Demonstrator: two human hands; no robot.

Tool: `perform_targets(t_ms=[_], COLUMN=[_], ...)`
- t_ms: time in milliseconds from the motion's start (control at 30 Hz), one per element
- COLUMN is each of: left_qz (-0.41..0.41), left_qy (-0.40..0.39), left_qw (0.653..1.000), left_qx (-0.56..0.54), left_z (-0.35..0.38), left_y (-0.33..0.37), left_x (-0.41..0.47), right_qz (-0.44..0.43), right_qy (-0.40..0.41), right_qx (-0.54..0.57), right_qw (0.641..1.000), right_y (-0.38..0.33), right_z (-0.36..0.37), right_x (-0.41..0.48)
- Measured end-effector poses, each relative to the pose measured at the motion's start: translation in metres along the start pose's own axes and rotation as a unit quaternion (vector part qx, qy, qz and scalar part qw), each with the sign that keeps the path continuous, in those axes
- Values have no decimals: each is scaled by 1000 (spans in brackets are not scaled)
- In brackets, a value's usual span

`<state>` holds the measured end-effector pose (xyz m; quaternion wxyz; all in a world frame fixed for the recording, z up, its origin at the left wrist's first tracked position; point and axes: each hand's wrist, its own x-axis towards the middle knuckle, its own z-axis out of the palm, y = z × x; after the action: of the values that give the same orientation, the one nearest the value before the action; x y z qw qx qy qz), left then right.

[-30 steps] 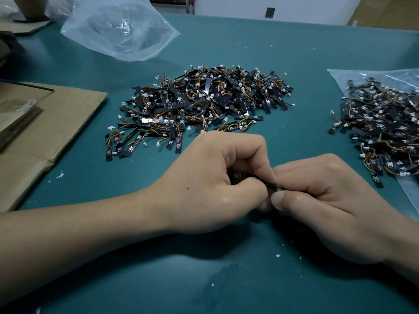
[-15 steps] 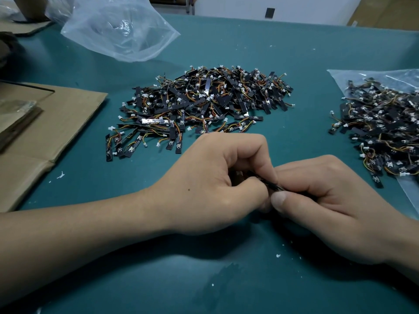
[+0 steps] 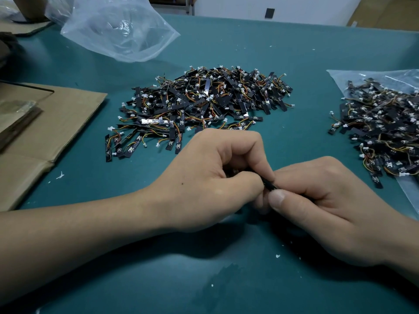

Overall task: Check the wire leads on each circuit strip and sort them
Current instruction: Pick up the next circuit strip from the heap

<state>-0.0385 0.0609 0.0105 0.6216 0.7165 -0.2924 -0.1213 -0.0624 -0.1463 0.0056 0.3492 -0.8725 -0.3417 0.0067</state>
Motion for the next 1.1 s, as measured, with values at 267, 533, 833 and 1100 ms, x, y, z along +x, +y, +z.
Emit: perform_targets(t_ms=[267,533,833,1100], left_qz=[-28,29,12,-16], left_qy=[-21,60,14,-32], left_qw=[999,998,873,825], left_qx=[-22,12,488,564], left_z=[-2,-5,10,10], left_y=[0,-1,-3,0], left_x=[2,5,-3,-3], right_qz=[-11,-4,20,53], right_qy=[-5,126,195,167], right_qx=[-41,71,150,37], right_qw=[999,990,969,984], right_y=[2,5,10,0], right_z=[0,1,5,4], right_x=[-3,-4,-3,-3])
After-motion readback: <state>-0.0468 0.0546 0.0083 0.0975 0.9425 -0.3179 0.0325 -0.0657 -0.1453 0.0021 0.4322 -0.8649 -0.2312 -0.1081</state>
